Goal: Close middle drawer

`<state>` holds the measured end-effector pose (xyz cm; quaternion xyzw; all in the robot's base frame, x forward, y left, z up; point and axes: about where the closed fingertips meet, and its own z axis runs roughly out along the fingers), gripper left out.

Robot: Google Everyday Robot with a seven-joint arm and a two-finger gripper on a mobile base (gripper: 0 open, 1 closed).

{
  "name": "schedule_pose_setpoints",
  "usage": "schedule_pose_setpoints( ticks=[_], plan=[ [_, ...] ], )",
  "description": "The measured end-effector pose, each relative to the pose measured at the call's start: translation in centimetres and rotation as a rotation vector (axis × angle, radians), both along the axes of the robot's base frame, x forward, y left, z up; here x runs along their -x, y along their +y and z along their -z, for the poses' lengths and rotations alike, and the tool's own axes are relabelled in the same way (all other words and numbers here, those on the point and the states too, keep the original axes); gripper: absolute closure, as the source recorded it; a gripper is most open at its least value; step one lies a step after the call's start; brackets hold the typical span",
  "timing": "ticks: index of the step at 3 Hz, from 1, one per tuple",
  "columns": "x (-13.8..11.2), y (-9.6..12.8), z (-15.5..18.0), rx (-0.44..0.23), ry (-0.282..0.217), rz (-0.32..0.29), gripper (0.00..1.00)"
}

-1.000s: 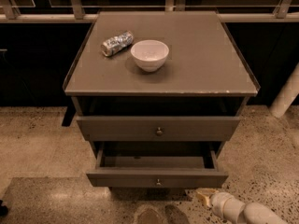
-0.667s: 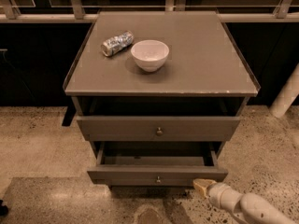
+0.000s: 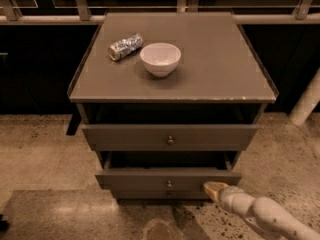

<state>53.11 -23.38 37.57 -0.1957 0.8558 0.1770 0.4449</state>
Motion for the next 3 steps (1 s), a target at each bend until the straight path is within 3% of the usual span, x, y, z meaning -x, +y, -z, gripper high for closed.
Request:
schedule_pose_setpoints(
  ticks=[1,2,3],
  plan=[
    [0.1,0.0,0.0,0.0,0.0,0.0,1.0],
    [-3.0,0.3,-0.4,0.019,-0.035,-0.015,1.0],
    [-3.4,0.4,-0.4,0.022,-0.04,-0.017,1.0]
  ],
)
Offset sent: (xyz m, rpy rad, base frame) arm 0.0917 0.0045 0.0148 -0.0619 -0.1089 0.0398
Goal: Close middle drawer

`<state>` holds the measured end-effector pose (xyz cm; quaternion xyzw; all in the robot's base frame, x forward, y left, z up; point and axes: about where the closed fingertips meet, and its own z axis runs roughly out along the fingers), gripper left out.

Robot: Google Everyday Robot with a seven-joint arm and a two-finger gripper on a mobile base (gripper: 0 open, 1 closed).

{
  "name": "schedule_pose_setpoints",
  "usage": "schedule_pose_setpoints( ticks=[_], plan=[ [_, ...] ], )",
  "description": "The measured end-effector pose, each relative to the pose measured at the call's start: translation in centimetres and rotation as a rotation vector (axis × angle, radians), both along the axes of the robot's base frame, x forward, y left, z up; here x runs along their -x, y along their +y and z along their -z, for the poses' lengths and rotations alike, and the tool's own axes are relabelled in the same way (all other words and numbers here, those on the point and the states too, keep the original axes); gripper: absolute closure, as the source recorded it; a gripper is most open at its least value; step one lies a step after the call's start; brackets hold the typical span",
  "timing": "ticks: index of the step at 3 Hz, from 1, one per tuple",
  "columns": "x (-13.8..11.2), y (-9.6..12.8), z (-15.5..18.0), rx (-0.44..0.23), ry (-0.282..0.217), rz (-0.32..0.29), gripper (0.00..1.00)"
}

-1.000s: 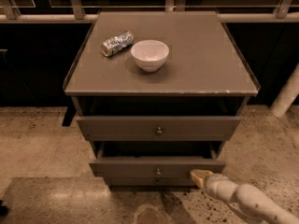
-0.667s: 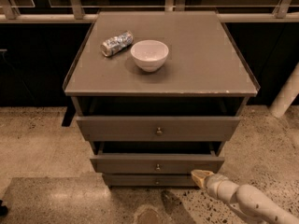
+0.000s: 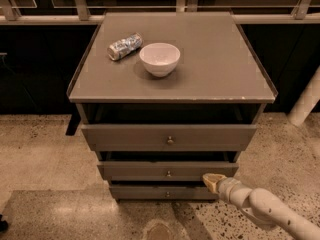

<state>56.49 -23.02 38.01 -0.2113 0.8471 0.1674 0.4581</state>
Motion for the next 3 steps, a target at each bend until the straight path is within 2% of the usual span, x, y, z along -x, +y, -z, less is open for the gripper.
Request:
schedule_pose_setpoints(
  ticks=[1,3],
  plan=[
    [-1.97,0.22,0.25,0.015,-0.01,-0.008,1.0],
    [-2.4,0.29,0.42,0.02,-0.011,-0.01,1.0]
  ],
)
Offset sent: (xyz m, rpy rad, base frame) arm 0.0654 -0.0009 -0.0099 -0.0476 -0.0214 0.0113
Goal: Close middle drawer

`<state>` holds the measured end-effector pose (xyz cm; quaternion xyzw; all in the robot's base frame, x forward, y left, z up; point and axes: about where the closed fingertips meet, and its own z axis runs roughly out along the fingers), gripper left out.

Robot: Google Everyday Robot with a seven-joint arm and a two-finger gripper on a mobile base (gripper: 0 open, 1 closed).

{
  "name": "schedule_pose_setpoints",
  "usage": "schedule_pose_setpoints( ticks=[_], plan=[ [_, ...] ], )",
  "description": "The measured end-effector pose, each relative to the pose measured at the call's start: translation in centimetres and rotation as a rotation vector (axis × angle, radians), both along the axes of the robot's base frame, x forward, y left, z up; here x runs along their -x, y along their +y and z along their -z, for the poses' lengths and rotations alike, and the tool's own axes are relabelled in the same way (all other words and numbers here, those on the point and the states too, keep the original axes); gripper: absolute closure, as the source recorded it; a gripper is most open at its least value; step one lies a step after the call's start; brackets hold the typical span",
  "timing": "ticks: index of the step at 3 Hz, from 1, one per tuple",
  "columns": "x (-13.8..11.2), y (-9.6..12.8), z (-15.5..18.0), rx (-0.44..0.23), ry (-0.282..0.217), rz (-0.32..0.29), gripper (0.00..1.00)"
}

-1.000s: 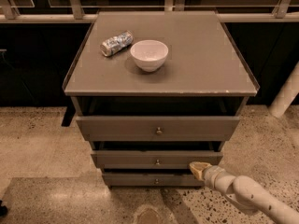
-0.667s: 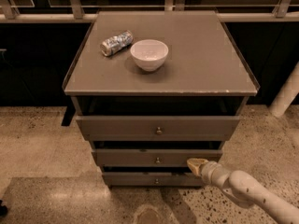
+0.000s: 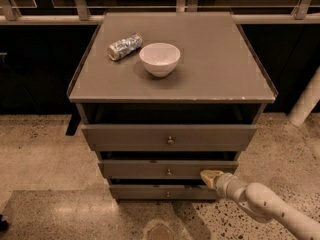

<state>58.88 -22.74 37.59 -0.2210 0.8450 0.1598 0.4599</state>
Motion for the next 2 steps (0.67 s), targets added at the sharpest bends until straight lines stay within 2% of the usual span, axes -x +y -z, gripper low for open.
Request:
schedule_pose_setpoints(
  ticks=[1,2],
  plan=[
    [4.6,-0.1,1.5,-0.057,0.14,-0.027,1.0],
    [12.3,-1.8,1.9,-0.091,0.363,-0.017,1.0]
  ],
)
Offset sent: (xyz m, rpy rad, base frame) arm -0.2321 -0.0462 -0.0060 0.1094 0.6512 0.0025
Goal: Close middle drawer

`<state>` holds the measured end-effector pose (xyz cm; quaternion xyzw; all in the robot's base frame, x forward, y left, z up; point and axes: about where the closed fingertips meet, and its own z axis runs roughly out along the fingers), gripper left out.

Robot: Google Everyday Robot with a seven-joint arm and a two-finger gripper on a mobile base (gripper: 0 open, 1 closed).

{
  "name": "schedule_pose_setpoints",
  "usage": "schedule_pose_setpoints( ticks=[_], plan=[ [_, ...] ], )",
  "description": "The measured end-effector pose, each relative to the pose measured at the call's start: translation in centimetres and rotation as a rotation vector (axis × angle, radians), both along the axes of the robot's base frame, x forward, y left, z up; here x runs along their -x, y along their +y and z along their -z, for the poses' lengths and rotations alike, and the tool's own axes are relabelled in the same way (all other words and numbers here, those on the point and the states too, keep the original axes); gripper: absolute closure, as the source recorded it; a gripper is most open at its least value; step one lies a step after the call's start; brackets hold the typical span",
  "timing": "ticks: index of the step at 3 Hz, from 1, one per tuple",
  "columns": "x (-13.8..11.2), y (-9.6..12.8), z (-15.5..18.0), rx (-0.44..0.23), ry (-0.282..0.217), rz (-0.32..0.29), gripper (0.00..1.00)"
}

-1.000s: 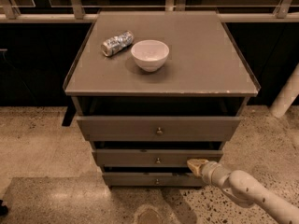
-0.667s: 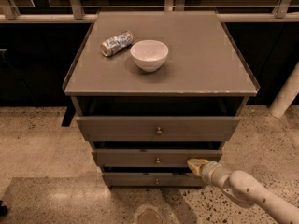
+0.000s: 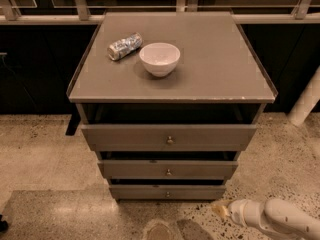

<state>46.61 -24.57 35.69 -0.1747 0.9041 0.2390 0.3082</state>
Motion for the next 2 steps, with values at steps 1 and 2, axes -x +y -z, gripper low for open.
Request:
schedule_pose_setpoints(
  ticks=[1,2],
  plan=[
    [1.46,-0.52,0.17,0.006,0.033,0.002,0.81],
    [1.42,-0.48,0.17,0.005,0.032,0.001,0.58]
  ],
)
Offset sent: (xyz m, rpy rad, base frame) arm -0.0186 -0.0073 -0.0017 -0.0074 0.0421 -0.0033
